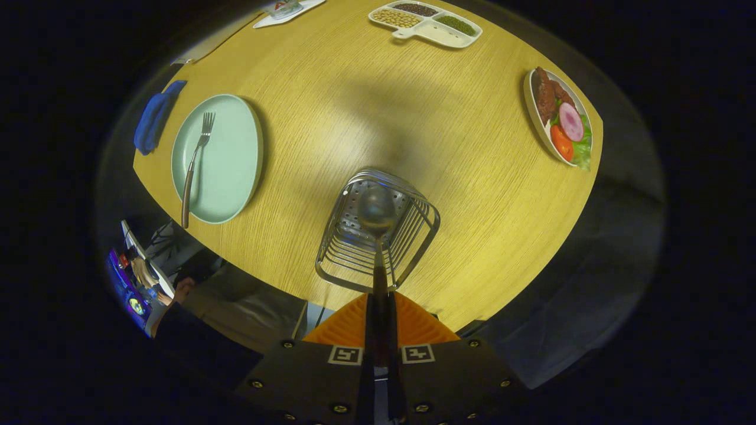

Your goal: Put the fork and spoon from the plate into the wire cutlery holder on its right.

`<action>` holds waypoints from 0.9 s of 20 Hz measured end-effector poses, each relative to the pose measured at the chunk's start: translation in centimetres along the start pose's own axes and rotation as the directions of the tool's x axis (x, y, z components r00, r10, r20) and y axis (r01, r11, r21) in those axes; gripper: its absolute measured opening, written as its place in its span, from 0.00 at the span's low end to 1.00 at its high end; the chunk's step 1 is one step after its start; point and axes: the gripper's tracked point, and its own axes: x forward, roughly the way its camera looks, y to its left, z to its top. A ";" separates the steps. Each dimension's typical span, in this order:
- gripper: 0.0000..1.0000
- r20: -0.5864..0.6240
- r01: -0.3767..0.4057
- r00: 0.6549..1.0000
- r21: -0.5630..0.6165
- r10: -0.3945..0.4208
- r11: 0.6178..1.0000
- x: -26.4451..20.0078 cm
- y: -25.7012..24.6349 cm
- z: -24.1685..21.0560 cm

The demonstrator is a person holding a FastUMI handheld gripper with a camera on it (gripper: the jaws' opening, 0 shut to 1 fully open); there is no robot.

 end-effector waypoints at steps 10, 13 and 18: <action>0.14 0.255 -0.049 0.967 0.104 0.021 0.993 -5.7 -0.1 0.0; 0.13 0.305 -0.074 0.952 0.103 0.039 0.992 -6.7 1.5 -0.8; 0.14 0.378 -0.132 0.921 0.069 0.097 0.989 -8.0 6.7 -1.2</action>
